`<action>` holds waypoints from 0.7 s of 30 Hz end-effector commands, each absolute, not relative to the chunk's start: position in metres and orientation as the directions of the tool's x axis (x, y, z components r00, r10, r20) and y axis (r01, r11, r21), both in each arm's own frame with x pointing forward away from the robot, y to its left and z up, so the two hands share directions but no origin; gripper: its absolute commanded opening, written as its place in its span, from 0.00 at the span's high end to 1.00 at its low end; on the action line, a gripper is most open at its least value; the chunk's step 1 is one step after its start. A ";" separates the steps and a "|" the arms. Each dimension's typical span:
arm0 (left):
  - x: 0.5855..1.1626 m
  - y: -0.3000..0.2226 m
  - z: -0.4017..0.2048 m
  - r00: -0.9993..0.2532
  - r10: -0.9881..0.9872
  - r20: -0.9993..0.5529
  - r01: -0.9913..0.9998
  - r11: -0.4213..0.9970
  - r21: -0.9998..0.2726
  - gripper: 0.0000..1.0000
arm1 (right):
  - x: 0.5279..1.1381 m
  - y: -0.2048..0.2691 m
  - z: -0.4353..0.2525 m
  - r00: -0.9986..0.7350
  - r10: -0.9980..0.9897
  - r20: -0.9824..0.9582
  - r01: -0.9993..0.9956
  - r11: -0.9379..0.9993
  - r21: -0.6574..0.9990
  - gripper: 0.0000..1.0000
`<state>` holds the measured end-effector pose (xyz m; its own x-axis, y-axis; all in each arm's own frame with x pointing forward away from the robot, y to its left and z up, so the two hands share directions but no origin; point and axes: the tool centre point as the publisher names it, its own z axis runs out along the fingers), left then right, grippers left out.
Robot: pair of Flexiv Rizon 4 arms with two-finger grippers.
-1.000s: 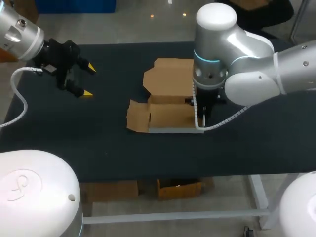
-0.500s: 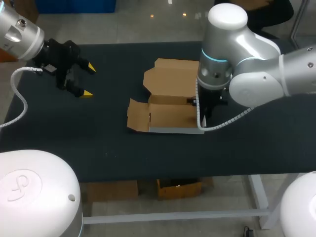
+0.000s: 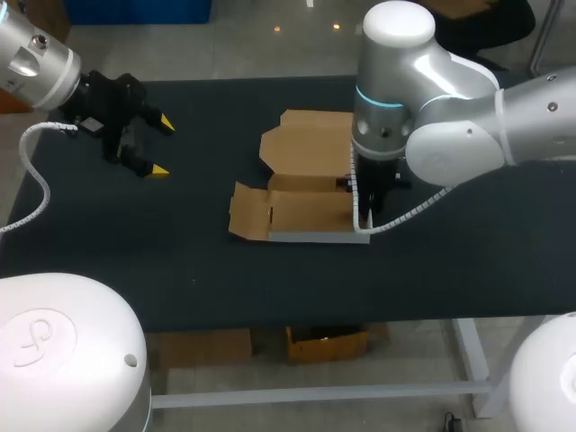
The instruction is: Assemble the packaging by folding the flat box into shape, placing the metal phone stand inside, and closing the box properly
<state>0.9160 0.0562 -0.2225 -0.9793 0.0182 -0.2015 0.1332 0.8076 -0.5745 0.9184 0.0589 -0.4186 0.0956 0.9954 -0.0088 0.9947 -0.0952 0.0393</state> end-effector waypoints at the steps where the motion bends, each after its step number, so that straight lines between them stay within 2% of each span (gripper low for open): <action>1: 0.916 0.056 -0.222 -0.979 0.018 -0.201 0.133 0.809 -0.573 0.00 | 0.921 0.062 -0.419 0.099 0.995 -0.018 0.995 -0.098 0.032 1.00; 21: 0.916 0.056 -0.222 -0.979 0.018 -0.201 0.133 0.809 -0.573 0.00 | 0.919 0.060 -0.420 0.108 0.994 -0.020 0.994 -0.108 0.036 1.00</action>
